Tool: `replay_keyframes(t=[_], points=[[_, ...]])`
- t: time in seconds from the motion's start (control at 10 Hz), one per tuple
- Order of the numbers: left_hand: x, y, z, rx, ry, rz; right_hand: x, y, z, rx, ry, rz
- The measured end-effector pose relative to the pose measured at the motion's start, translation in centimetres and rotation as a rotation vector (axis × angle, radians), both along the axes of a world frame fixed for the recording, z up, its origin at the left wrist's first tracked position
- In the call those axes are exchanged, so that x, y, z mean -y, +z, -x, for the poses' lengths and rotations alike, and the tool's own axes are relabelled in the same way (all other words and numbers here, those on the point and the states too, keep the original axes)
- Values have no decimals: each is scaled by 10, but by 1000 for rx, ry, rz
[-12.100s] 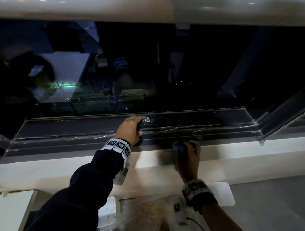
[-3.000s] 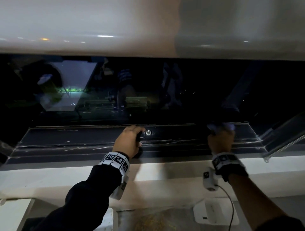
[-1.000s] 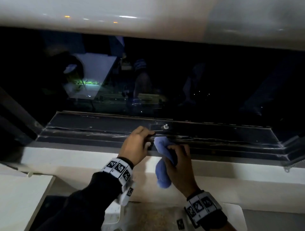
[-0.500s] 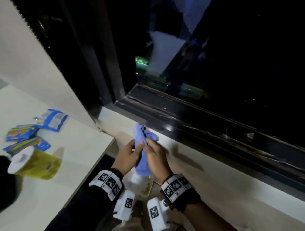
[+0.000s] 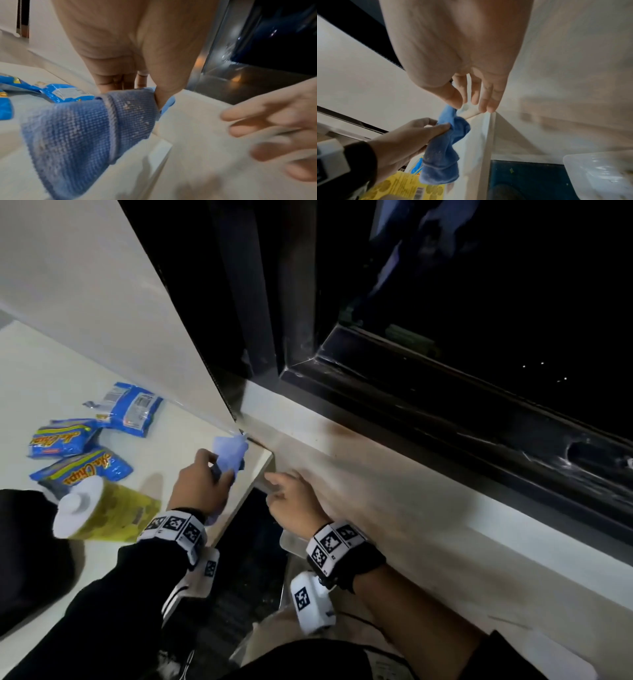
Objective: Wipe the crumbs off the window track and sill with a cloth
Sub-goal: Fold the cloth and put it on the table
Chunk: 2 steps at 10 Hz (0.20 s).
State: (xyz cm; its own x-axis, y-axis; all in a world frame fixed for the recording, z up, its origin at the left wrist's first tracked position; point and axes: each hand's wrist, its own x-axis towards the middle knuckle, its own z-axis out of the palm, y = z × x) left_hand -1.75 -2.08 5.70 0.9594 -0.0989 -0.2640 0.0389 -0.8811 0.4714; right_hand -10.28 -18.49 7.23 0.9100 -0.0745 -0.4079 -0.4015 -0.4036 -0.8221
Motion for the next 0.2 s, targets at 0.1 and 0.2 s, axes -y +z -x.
replay_keyframes(t=[0.1, 0.2], points=[[-12, -17, -19, -21, -15, -46, 15, -10, 10, 5, -4, 10], [-12, -33, -34, -69, 9, -81, 31, -14, 13, 17, -63, 19]])
